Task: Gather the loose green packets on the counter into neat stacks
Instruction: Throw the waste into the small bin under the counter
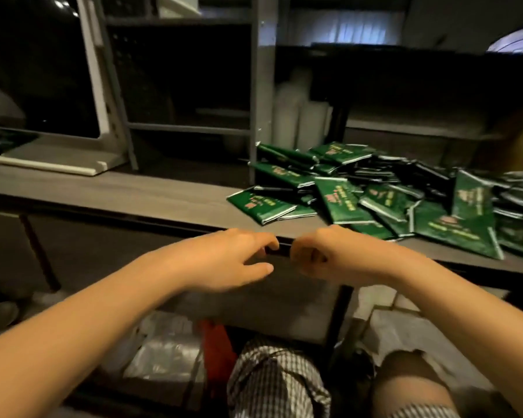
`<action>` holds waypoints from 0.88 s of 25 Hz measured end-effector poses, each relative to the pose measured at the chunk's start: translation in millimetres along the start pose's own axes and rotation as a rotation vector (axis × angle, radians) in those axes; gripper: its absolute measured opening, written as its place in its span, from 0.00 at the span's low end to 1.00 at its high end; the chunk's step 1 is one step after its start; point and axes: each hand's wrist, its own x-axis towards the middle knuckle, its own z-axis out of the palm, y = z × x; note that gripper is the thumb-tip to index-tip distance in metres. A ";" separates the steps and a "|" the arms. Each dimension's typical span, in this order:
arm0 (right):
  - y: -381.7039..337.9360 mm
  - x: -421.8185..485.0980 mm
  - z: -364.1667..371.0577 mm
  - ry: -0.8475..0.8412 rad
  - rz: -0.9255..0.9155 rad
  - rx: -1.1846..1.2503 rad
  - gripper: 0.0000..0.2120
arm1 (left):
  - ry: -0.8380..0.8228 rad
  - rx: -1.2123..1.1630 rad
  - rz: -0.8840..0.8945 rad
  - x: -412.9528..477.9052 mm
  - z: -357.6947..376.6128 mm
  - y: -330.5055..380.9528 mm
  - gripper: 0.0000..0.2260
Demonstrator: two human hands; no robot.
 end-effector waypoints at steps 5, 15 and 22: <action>49.5 -41.1 -48.2 0.120 0.119 -0.012 0.10 | 0.068 -0.003 0.143 56.6 -36.8 53.1 0.16; 171.0 -88.9 -78.7 0.296 0.350 0.088 0.08 | 0.111 0.044 0.367 196.8 -45.3 139.1 0.16; 267.7 -112.1 -75.1 0.450 0.571 0.118 0.08 | 0.127 0.069 0.397 299.5 -11.1 176.9 0.19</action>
